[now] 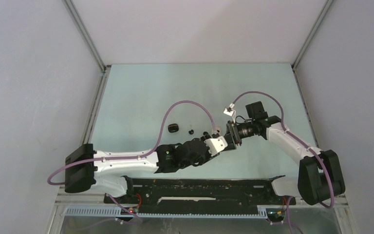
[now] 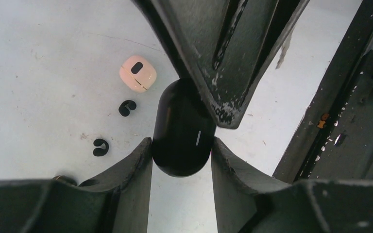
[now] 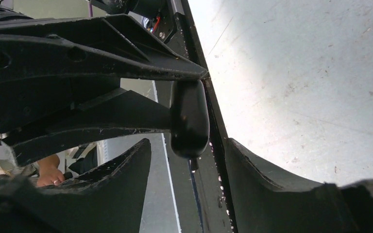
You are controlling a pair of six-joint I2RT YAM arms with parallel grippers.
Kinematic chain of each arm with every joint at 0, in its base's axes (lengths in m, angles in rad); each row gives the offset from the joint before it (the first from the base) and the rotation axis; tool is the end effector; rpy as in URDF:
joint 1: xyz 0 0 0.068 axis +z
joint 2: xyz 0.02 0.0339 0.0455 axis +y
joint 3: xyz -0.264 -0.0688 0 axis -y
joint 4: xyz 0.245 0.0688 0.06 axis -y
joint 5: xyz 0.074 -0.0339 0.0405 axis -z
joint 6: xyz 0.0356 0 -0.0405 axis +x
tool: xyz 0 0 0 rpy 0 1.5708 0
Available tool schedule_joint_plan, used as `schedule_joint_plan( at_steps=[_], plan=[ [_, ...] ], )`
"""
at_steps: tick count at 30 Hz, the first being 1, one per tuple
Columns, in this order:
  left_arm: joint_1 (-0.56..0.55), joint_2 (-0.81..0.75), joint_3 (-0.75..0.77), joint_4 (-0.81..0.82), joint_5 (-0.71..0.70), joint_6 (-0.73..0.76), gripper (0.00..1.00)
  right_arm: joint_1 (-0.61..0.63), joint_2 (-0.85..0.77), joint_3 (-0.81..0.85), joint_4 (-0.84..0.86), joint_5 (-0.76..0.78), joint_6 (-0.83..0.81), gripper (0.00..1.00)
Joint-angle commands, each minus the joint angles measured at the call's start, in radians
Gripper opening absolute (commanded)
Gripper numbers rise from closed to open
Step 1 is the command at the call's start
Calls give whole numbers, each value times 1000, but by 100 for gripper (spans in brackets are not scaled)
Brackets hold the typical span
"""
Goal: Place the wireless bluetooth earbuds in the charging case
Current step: Pick up the charging case at the center of the board.
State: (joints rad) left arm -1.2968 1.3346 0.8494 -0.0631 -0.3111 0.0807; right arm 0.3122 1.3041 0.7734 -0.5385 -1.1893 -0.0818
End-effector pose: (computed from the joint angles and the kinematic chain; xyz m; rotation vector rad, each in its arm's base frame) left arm 0.0903 -0.2811 0.2527 1.1965 1.7451 -0.4042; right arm 0.2126 0.1033 0.2194 -0.8468 2.1926 1.6241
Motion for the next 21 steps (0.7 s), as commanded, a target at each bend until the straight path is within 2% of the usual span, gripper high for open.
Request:
schedule_joint_plan(
  at_steps=[1, 12, 17, 21],
  plan=[
    [-13, 6, 55, 45, -9, 22, 28, 28, 18, 40, 49, -11, 15, 59],
    [-17, 20, 60, 45, 0, 24, 29, 35, 25, 40, 90, -63, 39, 44],
    [-19, 21, 58, 46, -10, 24, 31, 32, 33, 40, 87, -86, 23, 22],
    [-19, 13, 49, 55, -78, 20, 43, 18, 25, 40, 61, -92, -11, 11]
  ],
)
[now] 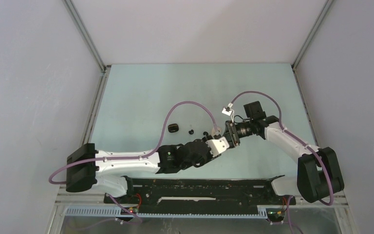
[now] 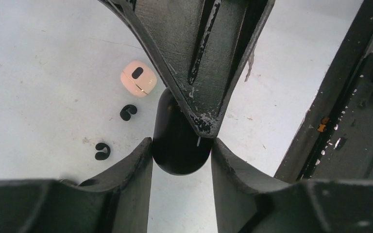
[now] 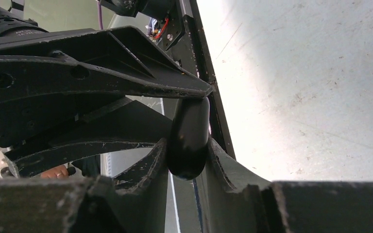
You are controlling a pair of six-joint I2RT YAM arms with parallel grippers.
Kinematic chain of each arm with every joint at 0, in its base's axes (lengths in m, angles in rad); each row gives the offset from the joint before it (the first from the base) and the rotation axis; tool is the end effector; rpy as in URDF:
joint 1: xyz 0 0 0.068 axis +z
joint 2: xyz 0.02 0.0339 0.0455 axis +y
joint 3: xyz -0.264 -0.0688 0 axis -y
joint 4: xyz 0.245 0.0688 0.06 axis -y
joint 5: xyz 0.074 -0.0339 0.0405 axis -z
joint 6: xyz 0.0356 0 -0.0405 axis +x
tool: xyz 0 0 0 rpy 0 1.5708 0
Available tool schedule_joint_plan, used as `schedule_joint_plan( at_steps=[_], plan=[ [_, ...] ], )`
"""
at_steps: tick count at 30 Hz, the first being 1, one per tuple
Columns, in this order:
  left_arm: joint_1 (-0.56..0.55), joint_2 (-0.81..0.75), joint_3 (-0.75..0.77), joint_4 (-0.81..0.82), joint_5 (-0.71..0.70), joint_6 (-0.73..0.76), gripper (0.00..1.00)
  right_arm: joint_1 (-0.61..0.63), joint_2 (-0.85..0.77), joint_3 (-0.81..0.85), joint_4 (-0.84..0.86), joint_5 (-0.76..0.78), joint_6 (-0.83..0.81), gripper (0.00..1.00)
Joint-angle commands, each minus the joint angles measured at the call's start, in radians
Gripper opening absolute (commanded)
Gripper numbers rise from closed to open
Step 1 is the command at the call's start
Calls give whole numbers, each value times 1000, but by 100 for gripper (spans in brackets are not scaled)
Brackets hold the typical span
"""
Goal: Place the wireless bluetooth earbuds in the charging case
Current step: Pick up the charging case at the center of the board, then open the charging case.
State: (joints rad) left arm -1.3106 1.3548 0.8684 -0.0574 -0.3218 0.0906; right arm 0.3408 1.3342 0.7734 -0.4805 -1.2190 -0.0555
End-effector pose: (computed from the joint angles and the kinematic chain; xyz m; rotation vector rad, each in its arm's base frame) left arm 0.0881 -0.2873 0.2541 1.2069 1.7293 -0.3991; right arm 0.2160 0.1121 0.2162 -0.8774 2.1640 1.6740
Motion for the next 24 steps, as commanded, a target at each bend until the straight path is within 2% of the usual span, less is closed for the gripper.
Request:
schedule_joint_plan(
  at_steps=[1, 6, 8, 11, 15, 18, 20, 22, 24],
  plan=[
    [-5, -14, 24, 52, -100, 2, 48, -18, -10, 40, -4, -64, -47, 11],
    [-4, -136, -77, 182, -244, -72, 71, -82, -51, 40, -36, -103, -79, 8],
    [7, -223, -166, 301, -293, -204, 99, -109, -72, 40, -46, -130, -94, 8],
    [41, -329, -309, 494, -295, -424, 100, -135, -107, 40, -62, -172, -139, 9],
    [104, -387, -448, 717, -125, -540, 99, -148, -146, 40, -82, -224, -183, 10],
    [179, -377, -513, 859, 78, -592, 90, -151, -153, 40, -88, -242, -192, 10],
    [254, -321, -532, 939, 236, -679, 83, -156, -153, 40, -89, -254, -195, 10],
    [337, -230, -562, 1141, 460, -783, 77, -162, -156, 40, -88, -260, -196, 10],
    [369, -117, -582, 1349, 579, -877, 76, -166, -162, 40, -88, -260, -198, 10]
  ],
)
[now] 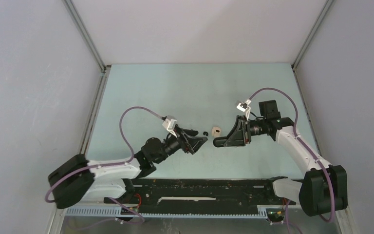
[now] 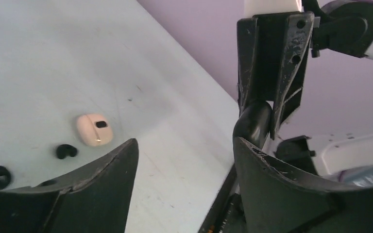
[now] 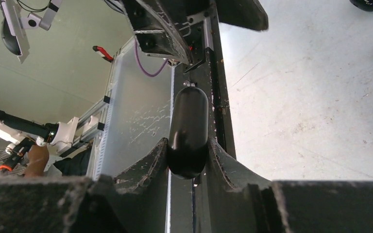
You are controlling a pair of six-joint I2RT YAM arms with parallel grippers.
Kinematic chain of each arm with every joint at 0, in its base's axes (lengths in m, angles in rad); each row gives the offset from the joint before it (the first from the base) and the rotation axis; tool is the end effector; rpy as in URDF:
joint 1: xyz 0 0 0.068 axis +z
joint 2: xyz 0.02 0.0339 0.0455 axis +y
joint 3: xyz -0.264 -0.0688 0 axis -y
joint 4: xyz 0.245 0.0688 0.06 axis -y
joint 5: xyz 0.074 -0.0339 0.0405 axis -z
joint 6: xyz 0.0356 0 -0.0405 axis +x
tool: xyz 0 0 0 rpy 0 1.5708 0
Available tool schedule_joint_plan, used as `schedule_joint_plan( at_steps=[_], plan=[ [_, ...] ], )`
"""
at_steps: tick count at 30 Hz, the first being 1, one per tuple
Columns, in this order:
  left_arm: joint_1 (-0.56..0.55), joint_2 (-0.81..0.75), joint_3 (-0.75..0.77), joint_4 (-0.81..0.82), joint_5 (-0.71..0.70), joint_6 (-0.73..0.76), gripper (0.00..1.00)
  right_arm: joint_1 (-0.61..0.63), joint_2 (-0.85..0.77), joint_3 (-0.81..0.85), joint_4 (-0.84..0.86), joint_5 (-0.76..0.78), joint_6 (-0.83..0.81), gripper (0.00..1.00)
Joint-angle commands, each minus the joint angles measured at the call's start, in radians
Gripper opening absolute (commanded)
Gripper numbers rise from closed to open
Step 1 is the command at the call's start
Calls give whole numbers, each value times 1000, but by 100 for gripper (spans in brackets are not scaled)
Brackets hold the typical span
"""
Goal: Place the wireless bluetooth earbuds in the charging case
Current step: Open the charging case.
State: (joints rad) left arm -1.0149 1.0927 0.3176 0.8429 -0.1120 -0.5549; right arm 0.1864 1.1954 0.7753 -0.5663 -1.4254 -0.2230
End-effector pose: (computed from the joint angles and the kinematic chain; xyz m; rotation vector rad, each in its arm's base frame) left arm 0.1219 -0.1887 0.2267 0.2744 1.5978 -1.1598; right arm 0.2048 0.0745 0.2480 -0.9129 1.8470 1.7120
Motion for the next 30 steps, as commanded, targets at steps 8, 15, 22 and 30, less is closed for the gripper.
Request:
schedule_joint_plan(
  at_steps=[8, 15, 22, 30],
  plan=[
    [72, 435, 62, 696, 512, -366, 77, -33, -34, 37, -22, -47, -47, 11],
    [68, 528, 158, 696, 571, -411, 51, -39, -50, 15, 17, -34, -21, 11],
    [61, 556, 167, 696, 575, -416, 46, -38, -54, 13, 15, -30, -24, 14],
    [59, 560, 172, 696, 587, -404, 29, -23, -64, 4, 21, 2, -32, 20]
  ],
)
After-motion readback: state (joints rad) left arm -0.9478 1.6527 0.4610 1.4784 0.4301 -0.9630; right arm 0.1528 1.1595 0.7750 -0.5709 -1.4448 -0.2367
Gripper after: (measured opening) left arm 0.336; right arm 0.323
